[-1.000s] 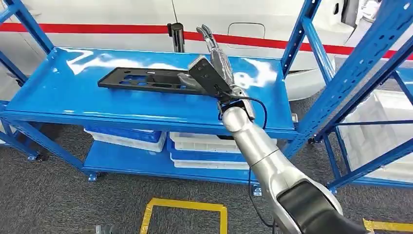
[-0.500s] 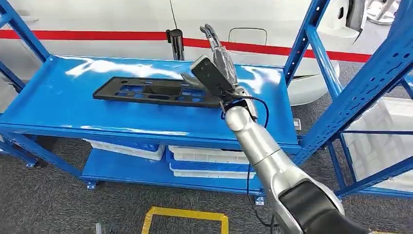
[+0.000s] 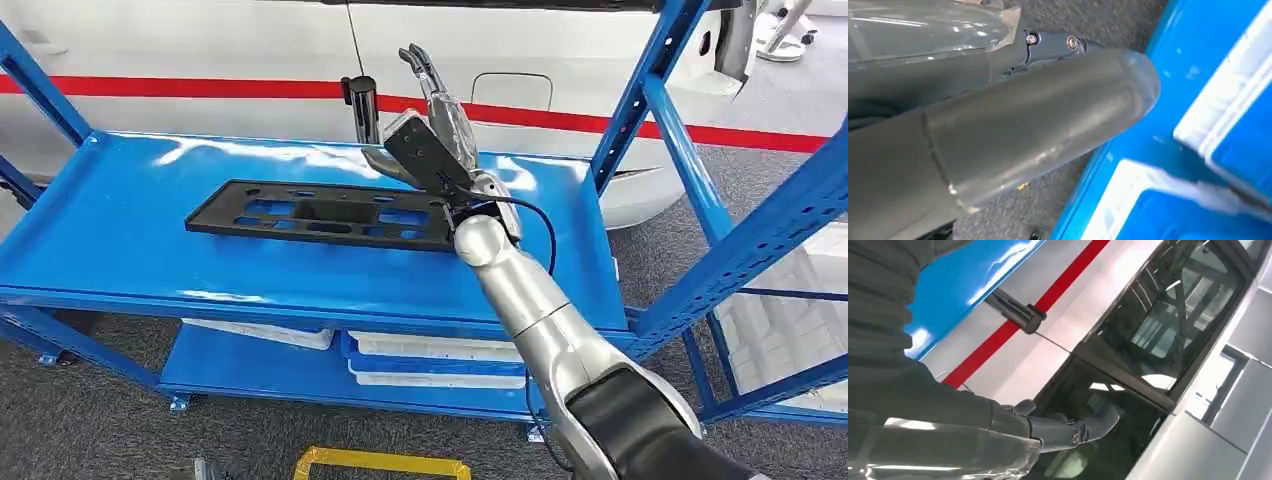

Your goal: Take the parts from the cabinet and place them on the table.

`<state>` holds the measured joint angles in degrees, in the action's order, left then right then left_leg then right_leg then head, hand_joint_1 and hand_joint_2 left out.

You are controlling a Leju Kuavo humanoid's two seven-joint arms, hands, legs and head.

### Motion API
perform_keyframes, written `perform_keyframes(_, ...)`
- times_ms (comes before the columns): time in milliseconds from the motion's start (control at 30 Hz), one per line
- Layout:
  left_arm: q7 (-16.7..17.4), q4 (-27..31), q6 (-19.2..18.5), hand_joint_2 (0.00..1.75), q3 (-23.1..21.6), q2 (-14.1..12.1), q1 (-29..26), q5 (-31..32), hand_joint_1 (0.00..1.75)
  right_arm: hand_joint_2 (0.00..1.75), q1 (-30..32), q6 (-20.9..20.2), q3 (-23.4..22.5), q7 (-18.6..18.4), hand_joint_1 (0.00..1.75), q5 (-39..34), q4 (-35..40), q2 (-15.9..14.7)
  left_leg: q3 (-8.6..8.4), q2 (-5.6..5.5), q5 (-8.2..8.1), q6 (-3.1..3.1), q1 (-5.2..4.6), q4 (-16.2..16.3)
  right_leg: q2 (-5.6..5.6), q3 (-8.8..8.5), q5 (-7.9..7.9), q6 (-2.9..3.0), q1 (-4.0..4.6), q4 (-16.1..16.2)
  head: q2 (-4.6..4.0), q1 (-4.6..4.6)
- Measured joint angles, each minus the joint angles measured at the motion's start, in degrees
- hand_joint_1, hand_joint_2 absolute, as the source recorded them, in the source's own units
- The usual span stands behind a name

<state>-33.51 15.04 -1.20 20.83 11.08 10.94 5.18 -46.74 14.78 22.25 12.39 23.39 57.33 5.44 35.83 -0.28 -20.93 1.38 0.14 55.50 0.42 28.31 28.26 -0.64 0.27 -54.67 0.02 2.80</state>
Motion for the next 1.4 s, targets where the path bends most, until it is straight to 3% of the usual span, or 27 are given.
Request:
perform_keyframes(33,0.02,0.0,0.31,0.0,0.0,0.0,0.07,-0.02,0.0,1.75,-0.08,0.0,0.0,0.11,0.0,0.02,-0.04,-0.04,-0.07,0.0,0.15,-0.47,-0.13,-0.24,0.02,-0.21,-0.46,0.16,-0.03,0.03,0.0,0.18)
perform_keyframes(67,0.26,0.0,0.63,0.0,0.0,0.02,0.13,-0.19,0.0,1.75,-0.21,0.0,0.0,0.2,0.0,0.02,-0.04,-0.07,-0.04,-0.21,0.08,-0.44,-0.2,-0.14,-0.01,-0.29,-0.43,0.12,0.01,0.14,0.0,0.13)
perform_keyframes(200,0.52,0.0,1.16,0.0,0.04,0.13,0.09,-0.68,0.0,1.75,0.0,-0.39,0.02,0.26,0.0,0.0,-0.02,-0.15,0.01,-0.64,-0.5,0.22,-0.86,-0.11,-0.09,-0.39,-0.09,0.2,-0.07,0.57,0.0,0.15)
perform_keyframes(333,0.66,0.0,1.18,0.0,0.04,0.13,0.08,-0.88,0.0,1.75,0.49,-0.72,0.17,0.31,0.0,0.0,0.3,-0.18,0.09,-0.63,-0.72,0.63,-1.11,0.01,-0.1,-0.54,0.22,-0.13,-0.28,0.99,0.0,0.15)
perform_keyframes(833,1.11,0.0,1.2,0.0,-0.02,0.09,0.08,-0.94,0.0,1.75,2.4,-2.21,2.2,-1.38,0.0,1.0,3.76,-0.63,-0.11,-0.59,-0.66,0.89,-1.06,0.07,-0.1,-0.64,0.04,-0.41,-0.45,1.03,0.0,0.15)
perform_keyframes(1100,1.36,0.0,1.0,0.0,-0.42,0.11,0.09,-0.94,0.0,1.75,6.24,-3.98,11.97,-2.73,0.0,12.54,3.91,-0.35,-0.1,-0.56,-0.72,0.82,-0.85,0.05,-0.1,-0.61,0.11,-0.34,-0.35,1.02,0.0,0.15)
perform_keyframes(1400,1.38,0.0,0.96,0.0,-0.59,0.09,0.09,-1.33,0.0,1.75,7.32,-5.53,17.12,-3.23,0.0,13.79,3.28,0.74,-0.1,-0.56,-0.73,0.78,-0.73,0.03,-0.1,-0.61,0.12,-0.33,-0.26,1.01,0.0,0.15)
